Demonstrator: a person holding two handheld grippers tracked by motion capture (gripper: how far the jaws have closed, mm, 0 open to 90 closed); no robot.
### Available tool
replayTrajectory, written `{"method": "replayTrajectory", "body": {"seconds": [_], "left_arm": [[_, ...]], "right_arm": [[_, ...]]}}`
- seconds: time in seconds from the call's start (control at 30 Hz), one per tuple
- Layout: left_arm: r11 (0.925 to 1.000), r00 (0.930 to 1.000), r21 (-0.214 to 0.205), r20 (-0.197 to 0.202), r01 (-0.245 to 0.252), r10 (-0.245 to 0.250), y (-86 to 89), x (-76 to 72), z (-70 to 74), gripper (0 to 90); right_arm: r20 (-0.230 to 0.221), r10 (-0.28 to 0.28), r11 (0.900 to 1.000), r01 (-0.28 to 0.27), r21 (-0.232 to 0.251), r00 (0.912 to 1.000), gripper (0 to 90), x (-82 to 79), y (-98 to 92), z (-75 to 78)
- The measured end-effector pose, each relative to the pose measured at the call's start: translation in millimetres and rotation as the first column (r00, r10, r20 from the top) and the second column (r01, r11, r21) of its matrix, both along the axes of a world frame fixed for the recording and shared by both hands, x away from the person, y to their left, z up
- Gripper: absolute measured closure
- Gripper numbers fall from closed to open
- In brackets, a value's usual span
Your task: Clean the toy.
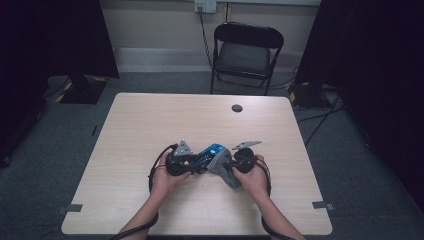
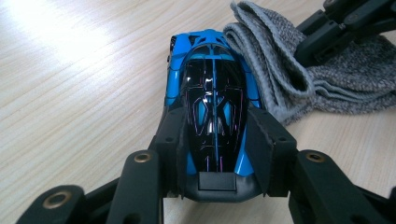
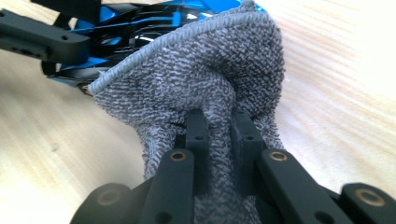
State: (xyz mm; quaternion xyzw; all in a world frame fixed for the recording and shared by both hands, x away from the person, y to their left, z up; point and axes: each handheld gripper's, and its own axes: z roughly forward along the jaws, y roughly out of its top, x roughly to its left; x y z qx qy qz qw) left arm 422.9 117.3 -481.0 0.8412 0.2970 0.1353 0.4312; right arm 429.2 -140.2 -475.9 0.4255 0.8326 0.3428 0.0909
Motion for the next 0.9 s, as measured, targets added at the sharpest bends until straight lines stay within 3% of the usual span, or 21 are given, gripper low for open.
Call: {"method": "replayTrajectory", "body": {"seconds": [0.57,0.9], "left_arm": [[1.0,1.0,0.003,-0.002,-0.003,0.003,0.5,-1.6,0.2,59.4],[1.0,1.0,0.003,-0.002,-0.003,0.003,0.4,-1.3,0.1,59.4]], "right_arm": [[-0.005,-0.056,0.9982,0.056,-0.022,0.9984,79.7,15.0,-12.9,2.5],[-0.013,-0.102,0.9948,0.102,0.007,0.9947,79.7,22.5,-21.5,0.6]]}}
